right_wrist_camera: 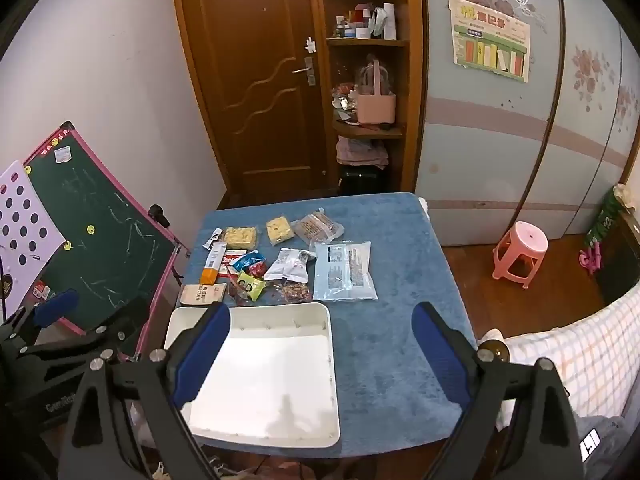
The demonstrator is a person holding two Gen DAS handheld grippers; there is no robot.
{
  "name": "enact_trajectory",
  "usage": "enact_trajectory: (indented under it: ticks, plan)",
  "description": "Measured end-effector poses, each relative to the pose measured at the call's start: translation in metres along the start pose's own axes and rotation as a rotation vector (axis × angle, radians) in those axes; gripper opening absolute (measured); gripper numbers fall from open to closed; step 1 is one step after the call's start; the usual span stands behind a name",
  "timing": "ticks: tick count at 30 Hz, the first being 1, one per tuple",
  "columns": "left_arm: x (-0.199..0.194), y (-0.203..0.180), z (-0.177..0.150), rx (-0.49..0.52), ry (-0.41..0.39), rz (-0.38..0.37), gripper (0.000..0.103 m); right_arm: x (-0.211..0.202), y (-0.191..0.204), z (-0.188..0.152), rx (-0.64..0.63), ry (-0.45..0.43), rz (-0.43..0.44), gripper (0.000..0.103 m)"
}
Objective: Organize snacks
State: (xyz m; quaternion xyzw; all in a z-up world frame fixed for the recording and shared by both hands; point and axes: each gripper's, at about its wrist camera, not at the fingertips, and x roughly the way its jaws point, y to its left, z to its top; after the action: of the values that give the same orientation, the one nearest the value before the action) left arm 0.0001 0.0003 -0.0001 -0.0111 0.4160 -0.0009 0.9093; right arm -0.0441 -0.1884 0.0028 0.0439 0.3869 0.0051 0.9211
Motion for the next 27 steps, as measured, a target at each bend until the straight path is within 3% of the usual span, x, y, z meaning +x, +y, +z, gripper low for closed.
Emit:
enact_trajectory:
  ticks: [27]
  plan:
    - [0.001,0.007,0.002,0.003,0.016,0.009,0.102,-0.003,0.009,0.01,-0.046,-0.027,0.002,0.093]
